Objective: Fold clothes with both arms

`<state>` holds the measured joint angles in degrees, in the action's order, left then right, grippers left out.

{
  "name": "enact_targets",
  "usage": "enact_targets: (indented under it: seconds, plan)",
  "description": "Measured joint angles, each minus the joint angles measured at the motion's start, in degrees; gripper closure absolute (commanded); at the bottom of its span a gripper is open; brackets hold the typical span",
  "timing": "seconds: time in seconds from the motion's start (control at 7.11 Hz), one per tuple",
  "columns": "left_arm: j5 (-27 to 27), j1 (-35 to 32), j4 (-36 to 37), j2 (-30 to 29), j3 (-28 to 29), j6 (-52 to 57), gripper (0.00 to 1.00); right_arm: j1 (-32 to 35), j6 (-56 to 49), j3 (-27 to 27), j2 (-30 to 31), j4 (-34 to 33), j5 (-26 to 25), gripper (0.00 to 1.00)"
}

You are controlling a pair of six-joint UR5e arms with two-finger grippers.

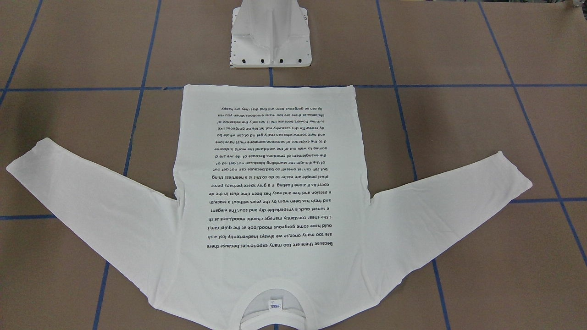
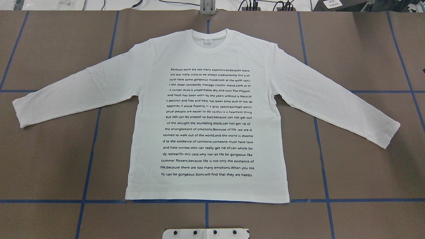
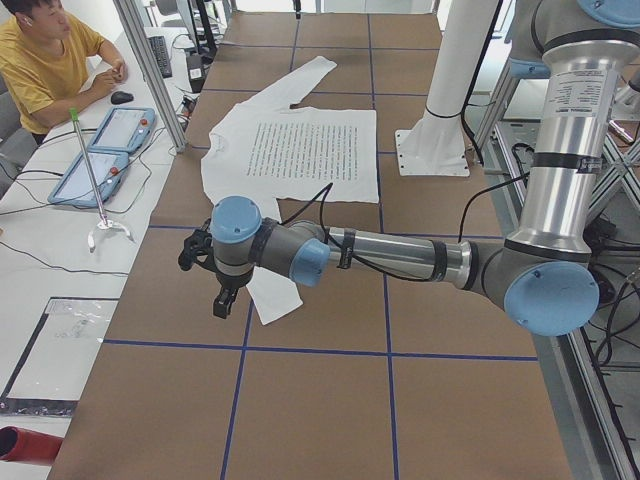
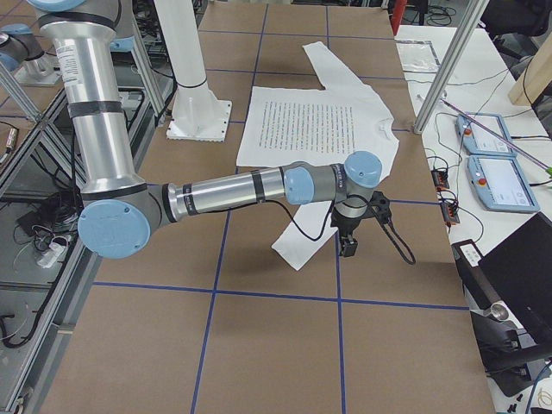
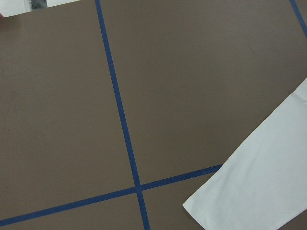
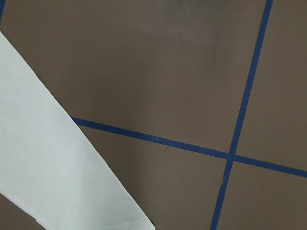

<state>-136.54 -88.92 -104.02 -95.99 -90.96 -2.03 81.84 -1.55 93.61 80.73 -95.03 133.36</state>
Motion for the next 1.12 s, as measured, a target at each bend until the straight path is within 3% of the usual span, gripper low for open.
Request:
enact_targets:
  seconds: [0.56, 0.84, 1.12]
  plan:
    - [2.67, 0.33, -0.59, 1.85, -3.62, 0.06, 0.0, -0.66, 0.53, 0.05, 1.06, 1.92, 0.52, 0.0]
    - [2.57, 0.54, -1.01, 2.77, -4.6, 0.11, 0.0, -5.36, 6.08, -0.39, 4.08, 10.49, 0.88, 0.0]
    - [2.52, 0.96, -1.22, 2.97, -4.94, -0.15, 0.0, -11.49, 19.88, -1.14, 7.25, 18.54, 0.53, 0.02]
